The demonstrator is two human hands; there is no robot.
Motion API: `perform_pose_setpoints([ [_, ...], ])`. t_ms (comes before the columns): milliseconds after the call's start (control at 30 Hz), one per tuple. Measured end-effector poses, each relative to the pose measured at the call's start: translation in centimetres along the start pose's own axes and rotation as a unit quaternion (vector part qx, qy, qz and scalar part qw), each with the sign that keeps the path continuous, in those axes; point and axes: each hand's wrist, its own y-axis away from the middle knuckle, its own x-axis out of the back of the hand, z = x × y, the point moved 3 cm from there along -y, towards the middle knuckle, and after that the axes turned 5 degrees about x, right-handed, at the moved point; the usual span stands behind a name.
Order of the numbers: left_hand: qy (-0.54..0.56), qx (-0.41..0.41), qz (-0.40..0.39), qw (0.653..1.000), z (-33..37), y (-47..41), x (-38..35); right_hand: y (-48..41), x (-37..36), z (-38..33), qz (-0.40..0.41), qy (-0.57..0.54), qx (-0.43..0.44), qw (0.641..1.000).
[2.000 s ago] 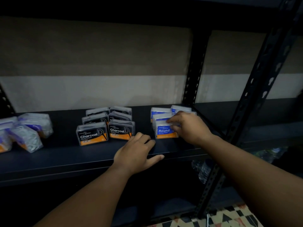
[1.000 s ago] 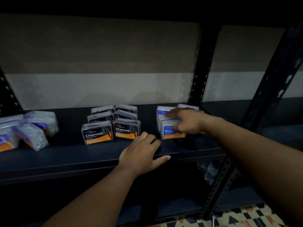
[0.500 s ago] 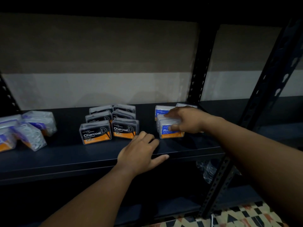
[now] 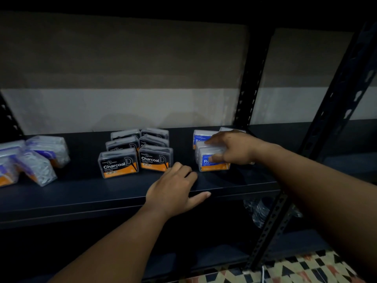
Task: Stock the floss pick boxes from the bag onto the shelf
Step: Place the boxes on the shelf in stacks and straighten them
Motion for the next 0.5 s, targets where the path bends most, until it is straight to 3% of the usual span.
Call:
perform_pose_setpoints([
  [167, 0.001, 0.002, -0.006, 1.000, 0.0, 0.0, 0.0, 0.5, 1.3, 0.5, 0.064, -0.078, -0.021, 0.995],
  [267, 0.003, 0.002, -0.007, 1.000, 0.0, 0.0, 0.1, 1.0, 2.4, 2.1, 0.130, -0.062, -0.042, 0.989],
  [500, 0.003, 0.004, 0.013, 1.000, -0.1, 0.0, -0.3, 2.8, 1.5, 5.4, 0.106, -0.005, -0.127, 0.986],
])
